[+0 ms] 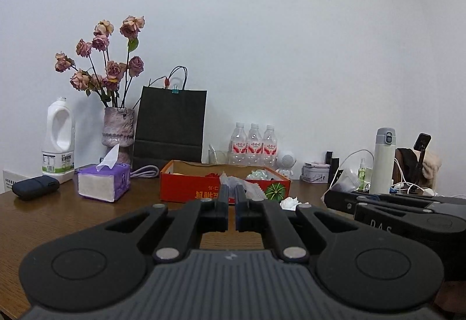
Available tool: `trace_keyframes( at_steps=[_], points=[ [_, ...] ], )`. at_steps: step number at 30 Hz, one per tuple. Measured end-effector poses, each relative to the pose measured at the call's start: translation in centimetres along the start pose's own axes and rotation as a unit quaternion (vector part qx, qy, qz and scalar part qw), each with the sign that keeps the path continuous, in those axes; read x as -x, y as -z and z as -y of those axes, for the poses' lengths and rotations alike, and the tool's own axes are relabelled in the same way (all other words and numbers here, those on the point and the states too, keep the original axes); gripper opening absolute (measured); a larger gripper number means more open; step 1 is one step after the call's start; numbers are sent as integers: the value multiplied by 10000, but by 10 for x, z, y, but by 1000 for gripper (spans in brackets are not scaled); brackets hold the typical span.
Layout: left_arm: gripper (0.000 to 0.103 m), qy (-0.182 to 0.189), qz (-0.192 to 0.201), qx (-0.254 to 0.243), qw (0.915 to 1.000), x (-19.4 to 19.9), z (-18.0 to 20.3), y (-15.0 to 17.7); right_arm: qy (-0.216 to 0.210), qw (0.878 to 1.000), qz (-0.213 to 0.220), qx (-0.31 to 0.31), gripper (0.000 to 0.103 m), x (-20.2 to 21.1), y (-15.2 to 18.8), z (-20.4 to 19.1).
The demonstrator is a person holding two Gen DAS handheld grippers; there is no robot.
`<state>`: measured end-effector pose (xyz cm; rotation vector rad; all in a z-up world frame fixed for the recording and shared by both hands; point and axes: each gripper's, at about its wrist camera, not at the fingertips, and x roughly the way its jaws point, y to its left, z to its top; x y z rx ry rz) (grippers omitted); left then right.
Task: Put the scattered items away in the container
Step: 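Lift and carry the clear wrapper pieces over the red box, then open both tools to drop the wrapper pieces into the box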
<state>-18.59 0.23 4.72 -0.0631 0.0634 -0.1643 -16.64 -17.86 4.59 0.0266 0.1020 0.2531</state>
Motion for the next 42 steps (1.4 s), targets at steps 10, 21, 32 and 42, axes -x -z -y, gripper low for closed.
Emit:
trace_keyframes(
  at_steps=[10, 21, 32, 42],
  points=[
    [5, -28, -214, 122, 9997, -58, -15, -8, 140, 9997, -150, -116, 6, -49, -7, 16],
    [5, 345, 343, 130, 9987, -253, -48, -87, 83, 9992, 368, -131, 6, -235, -103, 75],
    [5, 969, -2090, 439, 9721, -502, -65, -117, -475, 9700, -2380, -173, 8, -473, -169, 144],
    [8, 768, -3916, 355, 9162, -610, -58, -34, -318, 8672, -4894, -859, 12, -611, -73, 174]
  ],
)
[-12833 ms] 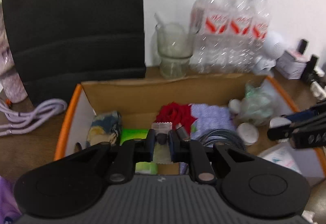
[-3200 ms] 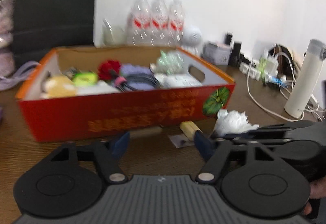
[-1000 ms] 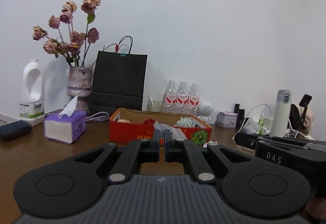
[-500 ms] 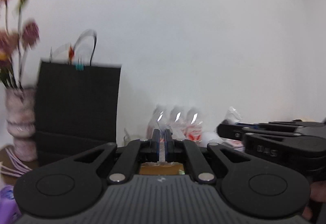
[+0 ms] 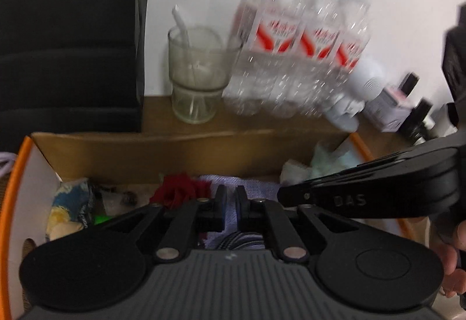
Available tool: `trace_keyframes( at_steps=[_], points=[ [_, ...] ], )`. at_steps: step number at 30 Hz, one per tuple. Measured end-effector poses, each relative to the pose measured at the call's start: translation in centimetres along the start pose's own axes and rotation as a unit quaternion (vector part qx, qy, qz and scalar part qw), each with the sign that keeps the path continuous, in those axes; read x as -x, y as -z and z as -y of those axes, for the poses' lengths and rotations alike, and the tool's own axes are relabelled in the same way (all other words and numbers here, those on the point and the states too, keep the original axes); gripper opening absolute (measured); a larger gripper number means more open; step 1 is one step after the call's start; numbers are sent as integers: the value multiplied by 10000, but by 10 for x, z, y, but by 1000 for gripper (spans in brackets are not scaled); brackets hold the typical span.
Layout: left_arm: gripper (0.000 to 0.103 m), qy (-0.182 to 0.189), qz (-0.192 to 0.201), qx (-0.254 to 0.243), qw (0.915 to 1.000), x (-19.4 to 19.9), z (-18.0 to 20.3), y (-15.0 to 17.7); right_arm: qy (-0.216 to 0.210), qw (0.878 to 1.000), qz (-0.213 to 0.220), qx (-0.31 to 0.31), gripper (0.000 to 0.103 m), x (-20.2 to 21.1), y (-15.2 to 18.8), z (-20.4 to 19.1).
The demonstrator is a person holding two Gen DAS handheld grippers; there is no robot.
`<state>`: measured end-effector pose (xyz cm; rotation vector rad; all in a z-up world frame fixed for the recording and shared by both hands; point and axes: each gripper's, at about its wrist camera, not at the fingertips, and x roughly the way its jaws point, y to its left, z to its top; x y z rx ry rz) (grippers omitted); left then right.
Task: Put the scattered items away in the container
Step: 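Open both tools to drop the wrapper pieces into the box, then move both tools back toward the white tissue and wooden block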
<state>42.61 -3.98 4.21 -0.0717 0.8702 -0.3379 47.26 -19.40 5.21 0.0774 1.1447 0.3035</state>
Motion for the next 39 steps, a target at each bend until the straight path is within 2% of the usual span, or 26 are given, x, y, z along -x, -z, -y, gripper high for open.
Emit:
trace_keyframes(
  at_steps=[1, 4, 7, 9, 12, 13, 14, 15, 17, 18, 19, 20, 21, 22, 23, 24, 25, 27, 33, 35, 37, 39],
  points=[
    [12, 70, -102, -3, 9999, -2, 1, -2, 40, 9999, -49, -78, 18, -5, -2, 2],
    [17, 113, -37, 37, 9999, 12, -3, -4, -33, 9996, -19, -274, 26, 5, -4, 4],
    [24, -2, 21, 80, 10000, 34, -5, -12, -26, 9996, 147, -230, 46, 30, -8, -4],
    [32, -92, 52, 175, 9998, 55, -9, -17, 23, 9995, 255, -195, 47, 50, -9, -11],
    [53, -403, -10, 314, 9987, 87, -12, -23, 96, 9992, 369, -144, 50, 86, -2, -22],
    [67, -484, -17, 335, 9983, 99, -12, -23, 130, 9991, 400, -101, 54, 96, 1, -27],
    [75, -576, 37, 326, 9978, 111, -10, -23, 182, 9988, 441, -48, 59, 107, 5, -31],
    [82, -697, 172, 252, 9971, 125, -7, -21, 242, 9985, 497, 5, 60, 118, 10, -35],
    [86, -1365, 691, -60, 9882, 154, 4, -9, 368, 9965, 743, 70, 65, 143, 26, -47],
    [89, -1654, 987, -267, 9809, 167, 12, 0, 422, 9937, 1024, 155, 66, 158, 39, -55],
    [100, -1884, 1487, -498, 9695, 182, 21, 15, 451, 9886, 1410, 279, 71, 170, 53, -63],
    [103, -2016, 2038, -584, 9563, 196, 26, 32, 509, 9795, 1897, 448, 80, 181, 71, -70],
    [103, -2039, 2467, -640, 9452, 206, 30, 48, 630, 9650, 2468, 626, 85, 190, 92, -76],
    [103, -1934, 2857, -727, 9358, 215, 33, 68, 819, 9452, 3064, 780, 91, 195, 116, -82],
    [103, -1897, 3018, -752, 9313, 220, 34, 81, 1021, 9267, 3501, 905, 91, 195, 137, -86],
    [103, -1947, 3104, -719, 9277, 223, 35, 94, 1185, 9130, 3770, 1008, 91, 192, 154, -90],
    [103, -1987, 3153, -681, 9255, 224, 36, 101, 1289, 9072, 3859, 1073, 90, 189, 167, -93],
    [103, -1996, 3288, -570, 9213, 230, 37, 114, 1245, 9086, 3860, 1000, 88, 189, 183, -96],
    [103, -1827, 3279, -326, 9263, 259, 44, 141, 1143, 9048, 4041, 709, 89, 206, 218, -106],
    [103, -1773, 3216, -193, 9299, 270, 48, 163, 1030, 9050, 4082, 617, 89, 210, 243, -108],
    [103, -1782, 3029, -138, 9361, 278, 57, 189, 891, 9075, 4070, 528, 89, 212, 278, -111],
    [103, -1861, 2891, -151, 9389, 288, 67, 215, 812, 9085, 4072, 475, 89, 217, 317, -116]
  ],
)
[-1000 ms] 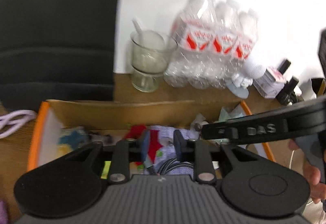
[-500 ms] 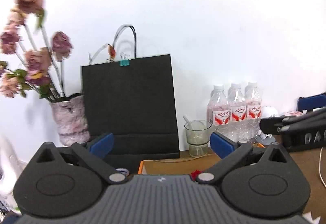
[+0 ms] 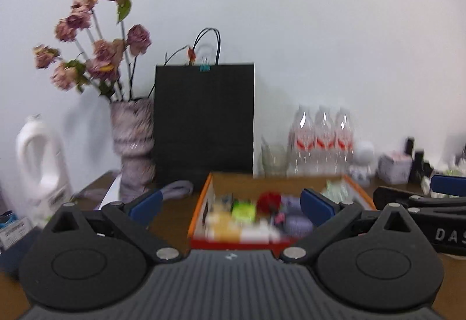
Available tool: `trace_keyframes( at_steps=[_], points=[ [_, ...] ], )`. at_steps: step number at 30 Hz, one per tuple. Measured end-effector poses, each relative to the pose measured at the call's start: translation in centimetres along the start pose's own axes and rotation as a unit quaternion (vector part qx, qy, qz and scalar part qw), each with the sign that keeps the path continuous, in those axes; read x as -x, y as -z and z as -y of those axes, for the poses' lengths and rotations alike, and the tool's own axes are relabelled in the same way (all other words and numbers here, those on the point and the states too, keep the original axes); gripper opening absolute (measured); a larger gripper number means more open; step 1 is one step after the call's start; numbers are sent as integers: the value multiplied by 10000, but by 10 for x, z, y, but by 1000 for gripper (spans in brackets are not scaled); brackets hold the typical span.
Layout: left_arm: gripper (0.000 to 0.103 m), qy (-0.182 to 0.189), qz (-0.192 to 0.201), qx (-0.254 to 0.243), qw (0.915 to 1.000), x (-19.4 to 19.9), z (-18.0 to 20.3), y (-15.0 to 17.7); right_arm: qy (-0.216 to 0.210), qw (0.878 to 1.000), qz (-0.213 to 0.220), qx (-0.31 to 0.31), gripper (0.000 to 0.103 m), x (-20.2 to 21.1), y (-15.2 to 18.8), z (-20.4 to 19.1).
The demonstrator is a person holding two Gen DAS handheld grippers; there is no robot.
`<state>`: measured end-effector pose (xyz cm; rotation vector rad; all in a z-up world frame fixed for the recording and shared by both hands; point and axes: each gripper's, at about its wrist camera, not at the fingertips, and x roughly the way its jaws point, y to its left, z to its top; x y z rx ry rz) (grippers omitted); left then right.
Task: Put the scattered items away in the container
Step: 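Move both tools back toward the white tissue and wooden block, then grasp the crumpled white tissue with the right tool while the left tool grasps the wooden block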
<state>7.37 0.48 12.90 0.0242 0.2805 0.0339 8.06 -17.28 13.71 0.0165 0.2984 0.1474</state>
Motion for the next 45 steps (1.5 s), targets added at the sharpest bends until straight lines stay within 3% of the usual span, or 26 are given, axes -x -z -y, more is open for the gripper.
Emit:
trace_keyframes(
  at_steps=[2, 6, 10, 13, 16, 21, 30, 33, 37, 39, 41, 45],
  points=[
    [103, -38, -116, -164, 9998, 29, 4, 14, -91, 10000, 4, 32, 89, 35, 19, -8],
    [103, 227, 203, -250, 9992, 93, 1, 54, -335, 9991, 111, -232, 91, 103, 60, -10],
    [103, 194, -32, -116, 9997, 135, -6, 96, -315, 9993, 64, -211, 91, 150, 98, -9],
    [103, 164, 15, -136, 9998, 167, -14, 124, -292, 9992, 227, -149, 91, 184, 124, -6],
    [103, -82, 56, -118, 9999, 192, -24, 147, -239, 9986, 457, 96, 91, 210, 145, -7],
    [103, 75, 62, -100, 9999, 196, -24, 149, -230, 9988, 403, 122, 91, 213, 151, -8],
    [103, 379, -423, 26, 9984, 150, -24, 143, -96, 9995, -38, 292, 90, 157, 144, 2],
    [103, 679, -500, -13, 9964, 100, -21, 118, -63, 9995, -276, 150, 85, 106, 125, 17],
    [95, 1006, -730, -132, 9922, 19, 1, 91, 168, 9971, -721, -153, 83, 15, 98, 41],
    [93, 1399, -808, -123, 9868, -18, 16, 85, 245, 9934, -1085, -273, 73, -31, 93, 53],
    [83, 1523, -916, -64, 9841, -47, 31, 83, 341, 9890, -1377, -411, 58, -70, 96, 64],
    [75, 1793, -1174, 91, 9767, -88, 54, 84, 287, 9832, -1673, -678, 39, -100, 110, 81]
  ],
)
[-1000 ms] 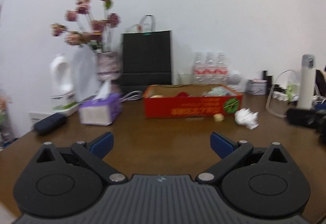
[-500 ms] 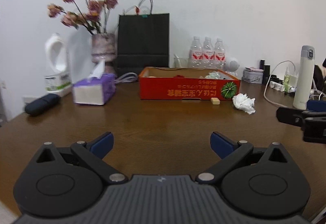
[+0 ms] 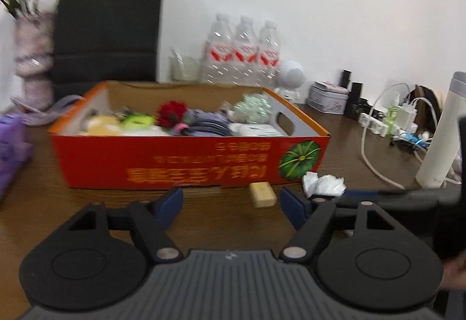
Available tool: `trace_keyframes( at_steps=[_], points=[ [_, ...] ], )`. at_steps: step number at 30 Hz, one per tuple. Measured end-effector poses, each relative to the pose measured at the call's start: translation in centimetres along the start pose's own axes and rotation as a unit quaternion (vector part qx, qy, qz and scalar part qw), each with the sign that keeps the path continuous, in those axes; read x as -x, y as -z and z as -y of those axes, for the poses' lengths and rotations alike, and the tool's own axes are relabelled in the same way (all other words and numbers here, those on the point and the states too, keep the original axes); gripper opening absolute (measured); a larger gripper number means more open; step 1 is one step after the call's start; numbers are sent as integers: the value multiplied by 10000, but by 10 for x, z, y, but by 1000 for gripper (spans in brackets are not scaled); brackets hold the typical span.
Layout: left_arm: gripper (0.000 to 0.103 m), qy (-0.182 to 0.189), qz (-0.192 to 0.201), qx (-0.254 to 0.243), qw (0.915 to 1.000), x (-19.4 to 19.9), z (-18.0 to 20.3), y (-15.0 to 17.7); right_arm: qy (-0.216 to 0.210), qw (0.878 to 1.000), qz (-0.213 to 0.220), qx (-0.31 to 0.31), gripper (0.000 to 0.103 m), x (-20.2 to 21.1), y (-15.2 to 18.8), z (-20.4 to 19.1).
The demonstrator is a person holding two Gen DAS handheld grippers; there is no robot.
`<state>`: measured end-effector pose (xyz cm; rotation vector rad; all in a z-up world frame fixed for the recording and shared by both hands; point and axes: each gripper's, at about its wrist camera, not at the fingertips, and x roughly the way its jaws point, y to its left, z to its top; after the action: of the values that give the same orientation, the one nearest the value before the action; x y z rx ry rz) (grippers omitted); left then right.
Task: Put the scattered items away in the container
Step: 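Grasp the crumpled white tissue with the right tool while the left tool grasps the wooden block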
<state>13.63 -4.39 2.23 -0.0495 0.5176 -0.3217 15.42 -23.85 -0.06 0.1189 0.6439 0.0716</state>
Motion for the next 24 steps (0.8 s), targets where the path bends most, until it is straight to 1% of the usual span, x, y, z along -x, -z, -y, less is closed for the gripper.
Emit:
trace_keyframes(
  at_steps=[1, 3, 4, 5, 7, 8, 9, 11, 12, 14, 17, 18, 20, 21, 22, 24],
  points=[
    [74, 120, -67, 45, 9999, -12, 3, -2, -17, 10000, 37, 40, 30, 0, 2, 2],
    [66, 239, -266, -11, 9994, -33, 11, -5, -64, 9999, 110, -16, 23, 3, 6, 6],
    [56, 227, -348, -88, 9991, -43, 18, -7, -132, 9997, 157, -150, 18, 6, 6, 11],
    [50, 212, -416, -143, 9988, -51, 23, -8, -142, 9994, 207, -254, 17, 8, 8, 14],
    [43, 243, -547, -198, 9980, -66, 29, -10, -107, 9986, 301, -430, 17, 13, 11, 21],
    [37, 237, -628, -186, 9976, -71, 30, -9, -164, 9979, 323, -533, 17, 14, 11, 26],
    [33, 207, -726, -160, 9970, -77, 30, -9, -224, 9972, 356, -617, 17, 15, 10, 29],
    [23, 100, -707, -215, 9972, -81, 31, -8, -198, 9972, 398, -604, 17, 15, 8, 30],
    [22, 113, -705, -254, 9971, -81, 31, -8, -196, 9975, 387, -559, 17, 15, 8, 28],
    [21, 104, -703, -212, 9972, -80, 29, -8, -330, 9979, 320, -459, 12, 15, 8, 24],
    [21, -77, -751, -117, 9971, -61, 25, -4, -498, 9979, 383, -150, 10, 20, 9, 12],
    [21, -168, -748, -176, 9969, -49, 25, -3, -517, 9978, 407, -63, 10, 23, 9, 9],
    [21, -504, -581, -349, 9964, -13, 22, 5, -555, 9974, 452, 117, 10, 34, 12, -1],
    [21, -650, -492, -334, 9961, 6, 20, 9, -602, 9970, 458, 172, 10, 42, 14, -5],
    [21, -729, -411, -244, 9962, 25, 16, 15, -685, 9964, 456, 209, 10, 51, 18, -10],
    [21, -842, -327, 114, 9958, 63, 7, 30, -877, 9948, 397, 318, 10, 72, 34, -24]
  ],
)
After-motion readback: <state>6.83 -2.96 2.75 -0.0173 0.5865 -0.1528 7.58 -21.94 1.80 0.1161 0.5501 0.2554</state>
